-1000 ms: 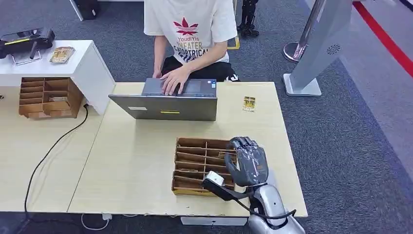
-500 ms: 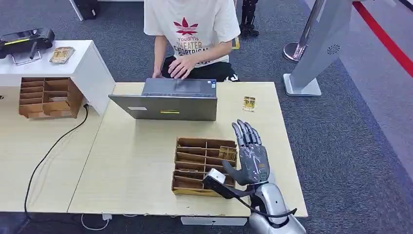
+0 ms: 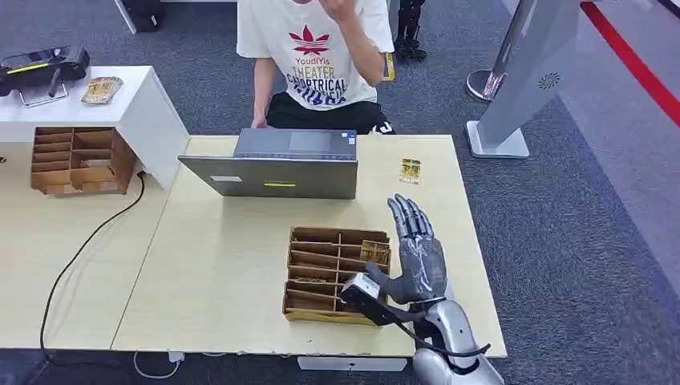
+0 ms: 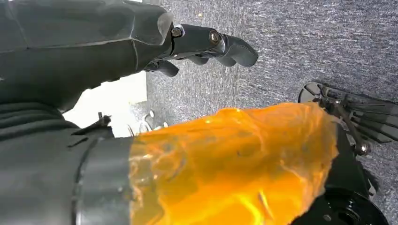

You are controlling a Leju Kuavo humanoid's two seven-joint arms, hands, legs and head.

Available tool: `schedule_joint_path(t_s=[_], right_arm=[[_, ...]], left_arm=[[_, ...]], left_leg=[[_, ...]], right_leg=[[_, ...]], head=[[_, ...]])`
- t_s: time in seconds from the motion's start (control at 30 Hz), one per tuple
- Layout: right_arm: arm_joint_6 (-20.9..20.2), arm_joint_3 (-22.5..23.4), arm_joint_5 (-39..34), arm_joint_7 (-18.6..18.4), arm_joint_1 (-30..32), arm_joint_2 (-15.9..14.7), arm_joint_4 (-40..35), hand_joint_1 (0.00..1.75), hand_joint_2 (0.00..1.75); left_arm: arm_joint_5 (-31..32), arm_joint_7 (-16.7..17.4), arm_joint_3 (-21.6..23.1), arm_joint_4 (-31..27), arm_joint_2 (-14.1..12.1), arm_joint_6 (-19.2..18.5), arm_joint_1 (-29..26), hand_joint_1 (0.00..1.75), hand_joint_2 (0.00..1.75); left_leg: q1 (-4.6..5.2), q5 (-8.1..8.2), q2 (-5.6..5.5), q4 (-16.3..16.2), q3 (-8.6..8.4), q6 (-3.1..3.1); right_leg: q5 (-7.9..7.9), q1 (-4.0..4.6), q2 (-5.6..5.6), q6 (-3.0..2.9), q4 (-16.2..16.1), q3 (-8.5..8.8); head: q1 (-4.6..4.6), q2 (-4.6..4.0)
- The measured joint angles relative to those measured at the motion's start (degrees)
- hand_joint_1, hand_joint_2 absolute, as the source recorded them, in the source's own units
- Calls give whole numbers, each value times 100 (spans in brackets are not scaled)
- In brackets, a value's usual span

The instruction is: Pass the card to the sensor for recognition and then transmit it.

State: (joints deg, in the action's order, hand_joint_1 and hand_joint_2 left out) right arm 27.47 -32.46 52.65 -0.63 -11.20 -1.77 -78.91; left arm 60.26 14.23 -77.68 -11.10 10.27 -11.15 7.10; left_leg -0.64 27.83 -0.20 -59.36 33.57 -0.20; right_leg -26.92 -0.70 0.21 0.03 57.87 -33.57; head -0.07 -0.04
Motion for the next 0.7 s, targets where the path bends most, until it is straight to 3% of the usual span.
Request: schedule_joint_path(t_s=[0.03, 0.07, 0.1, 0.17, 0.2, 0.23, 0.27, 0.33, 0.37, 0.4, 0.6, 0.7], right_arm=[[-32, 4, -258, 139, 45, 0, -104, 31, 175], [-92, 7, -510, 274, 97, -2, -212, 66, 175], [-166, 7, -779, 429, 159, -9, -355, 133, 175], [-287, 4, -1088, 630, 284, -33, -643, 129, 175], [-348, 0, -1180, 684, 341, -53, -789, 106, 175], [-395, -11, -1252, 725, 391, -74, -921, 66, 175], [-420, -18, -1278, 743, 433, -94, -1021, 66, 175], [-433, -48, -1307, 774, 492, -140, -1187, 44, 175], [-459, -70, -1309, 787, 512, -164, -1248, 44, 175], [-479, -94, -1313, 789, 535, -184, -1300, 33, 175], [-669, -402, -1306, 819, 584, -291, -1381, 51, 175], [-730, -577, -1304, 813, 584, -319, -1340, 73, 175]], left_arm=[[-30, -7, -2, 0, 0, -6, -1, 0, 0], [-55, -18, -4, 0, 0, -7, -2, 0, 0], [-74, -37, -9, 0, 0, -9, -3, 0, 0], [-103, -48, -20, 0, -2, -15, -3, 0, 0], [-120, -50, -26, 0, -2, -17, -3, 0, 0], [-131, -50, -42, 0, -2, -17, -3, 0, 0], [-146, -50, -48, 0, -2, -17, -3, 0, 0], [-164, -55, -59, 0, -2, -22, -3, 0, 0], [-168, -55, -66, 0, -2, -22, -3, 0, 0], [-170, -55, -77, 0, -2, -22, -2, 0, 0], [-179, -57, -122, 0, -2, -24, -2, 0, 0], [-179, -57, -136, 0, -2, -24, -2, 0, 0]], left_leg=[[0, 0, 0, 0, 0, 0], [0, 0, 0, 0, 0, 0], [0, 0, -1, 0, 1, 0], [0, 1, -1, 0, 1, 0], [0, 3, -1, 1, 1, -3], [0, 3, 0, 1, 1, -3], [0, 3, 0, 1, 1, -3], [0, 3, 0, 1, 1, -3], [0, 3, 0, 1, 1, -3], [0, 3, 0, 1, 1, -3], [0, 3, 0, 0, 1, -3], [-1, 3, 0, 1, 1, -3]], right_leg=[[0, 0, 0, 0, 0, 0], [0, 0, 0, 0, 0, 0], [-1, 0, 0, 0, 0, 0], [-1, 0, -1, 0, 0, 0], [-1, 0, -1, -1, 0, -1], [-2, 0, 0, -1, 0, -1], [-2, 0, 0, -1, 0, -1], [-2, 0, 0, -1, 0, 0], [-2, 0, 0, -1, 0, 0], [-2, 0, 0, -1, 0, 0], [-2, 0, 0, -1, 0, 0], [-2, 0, 0, -2, 0, 0]], head=[[0, 0], [0, 0], [0, 0], [0, 0], [0, 0], [-2, 0], [-2, 0], [0, 0], [0, 0], [0, 0], [0, 0], [0, 0]])
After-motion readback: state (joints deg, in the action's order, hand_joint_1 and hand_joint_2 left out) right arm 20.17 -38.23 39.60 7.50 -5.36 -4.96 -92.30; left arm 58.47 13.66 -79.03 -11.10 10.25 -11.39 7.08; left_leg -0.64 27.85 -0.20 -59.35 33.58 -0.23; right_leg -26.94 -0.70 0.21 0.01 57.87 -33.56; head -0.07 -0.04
